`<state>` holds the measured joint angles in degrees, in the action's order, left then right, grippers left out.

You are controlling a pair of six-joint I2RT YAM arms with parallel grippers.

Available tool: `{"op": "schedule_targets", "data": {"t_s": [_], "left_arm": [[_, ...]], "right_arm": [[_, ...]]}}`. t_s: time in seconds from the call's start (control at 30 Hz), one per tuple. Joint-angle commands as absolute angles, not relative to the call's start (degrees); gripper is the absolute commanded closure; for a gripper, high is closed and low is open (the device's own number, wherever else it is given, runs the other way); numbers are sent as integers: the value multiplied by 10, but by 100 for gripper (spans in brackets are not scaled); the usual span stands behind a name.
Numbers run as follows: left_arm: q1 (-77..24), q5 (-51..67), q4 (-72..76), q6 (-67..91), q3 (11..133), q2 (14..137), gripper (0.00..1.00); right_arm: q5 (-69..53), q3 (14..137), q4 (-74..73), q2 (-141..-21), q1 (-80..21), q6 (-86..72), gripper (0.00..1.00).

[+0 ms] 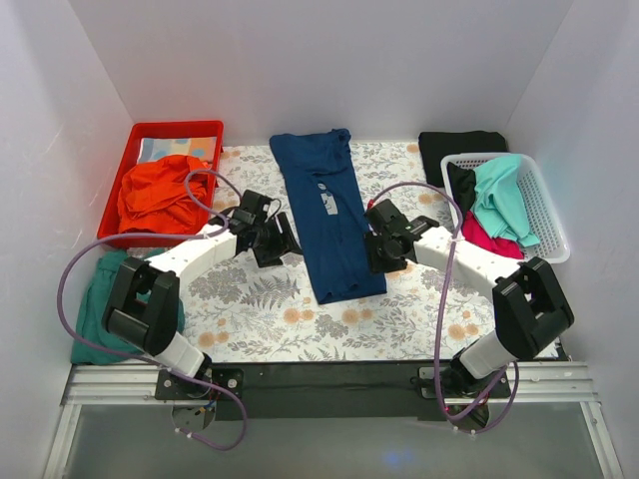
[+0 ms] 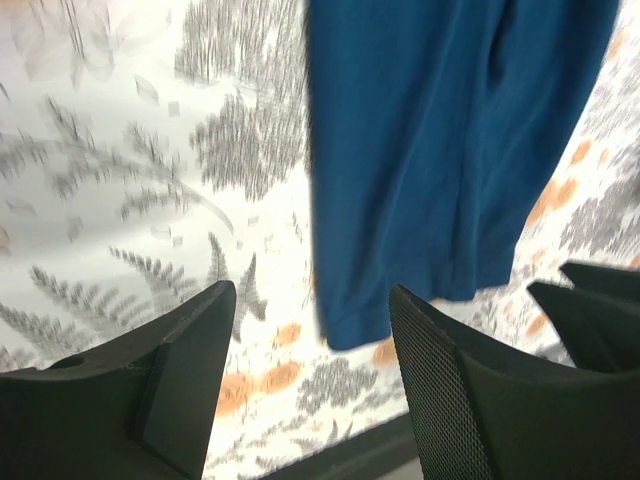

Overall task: Fold and stack the t-shirts
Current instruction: Rotate the tshirt 80 degrees

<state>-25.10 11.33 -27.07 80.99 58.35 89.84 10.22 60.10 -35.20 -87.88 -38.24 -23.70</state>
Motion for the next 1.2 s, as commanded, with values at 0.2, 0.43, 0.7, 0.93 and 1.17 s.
{"op": "schedule_targets", "data": {"t_s": [0.2, 0.43, 0.7, 0.93, 1.17], "left_arm": [[-294, 207, -241, 881, 504, 871, 42], [-336, 206, -226, 922, 511, 916, 53], [-342, 218, -218, 958, 495, 936, 53], [-346, 229, -192, 973, 490, 969, 60], [-352, 233, -191, 973, 506, 1008, 63]], "right_arm": [[4, 527, -274, -839, -348, -227, 44], [-26, 503, -250, -838, -337, -235, 45], [-39, 475, -236, -828, -323, -226, 45], [-59, 451, -215, -828, -312, -219, 46], [-75, 433, -197, -825, -303, -218, 46]]}}
